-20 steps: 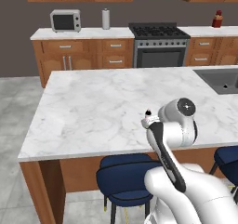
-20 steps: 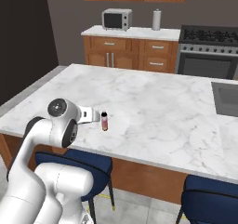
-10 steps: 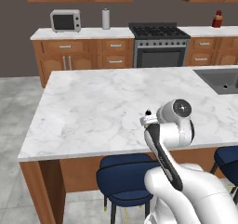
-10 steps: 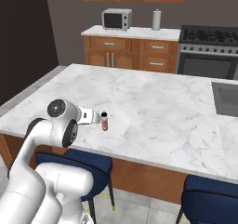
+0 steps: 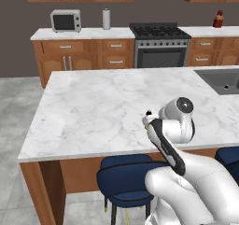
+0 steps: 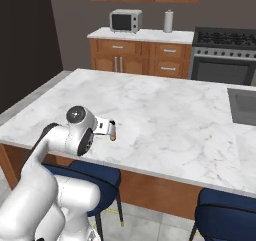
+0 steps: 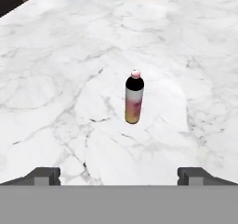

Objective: Place the large bottle from the dining counter next to the other large bottle outside the sink, and place the small bottle from the dining counter next to the other small bottle inside the sink.

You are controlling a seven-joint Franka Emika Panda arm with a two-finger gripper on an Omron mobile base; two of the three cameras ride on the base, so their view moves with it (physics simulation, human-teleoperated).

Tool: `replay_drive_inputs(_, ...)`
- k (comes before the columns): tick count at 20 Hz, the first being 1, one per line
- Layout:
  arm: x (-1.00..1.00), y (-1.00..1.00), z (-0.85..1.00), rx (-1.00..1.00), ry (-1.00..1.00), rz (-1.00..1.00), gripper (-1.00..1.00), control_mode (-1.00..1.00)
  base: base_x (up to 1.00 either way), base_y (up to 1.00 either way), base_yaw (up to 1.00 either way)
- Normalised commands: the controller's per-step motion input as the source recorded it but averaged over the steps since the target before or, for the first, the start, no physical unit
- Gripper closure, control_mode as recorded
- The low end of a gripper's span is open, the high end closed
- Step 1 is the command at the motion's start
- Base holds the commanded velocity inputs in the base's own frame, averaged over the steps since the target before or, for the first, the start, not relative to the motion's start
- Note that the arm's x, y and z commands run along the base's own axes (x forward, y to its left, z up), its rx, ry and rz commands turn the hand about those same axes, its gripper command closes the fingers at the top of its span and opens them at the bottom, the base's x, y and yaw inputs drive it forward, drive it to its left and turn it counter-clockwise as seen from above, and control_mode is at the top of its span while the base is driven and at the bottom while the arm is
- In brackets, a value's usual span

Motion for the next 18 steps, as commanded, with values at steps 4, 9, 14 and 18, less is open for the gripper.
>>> replay_drive_inputs(4, 0.30, 0.00, -0.21, -0.01, 0.16, 0.00, -1.00, -1.00, 0.00, 0.00, 0.00)
replay_drive_inputs(9, 0.12, 0.00, -0.01, -0.06, 0.04, 0.00, -1.00, -1.00, 0.00, 0.00, 0.00)
replay_drive_inputs(14, 0.00, 0.00, 0.00, -0.03, -0.01, 0.00, -1.00, -1.00, 0.00, 0.00, 0.00)
replay_drive_inputs(18, 0.00, 0.00, -0.03, 0.00, -0.05, 0.00, -1.00, -1.00, 0.00, 0.00, 0.00)
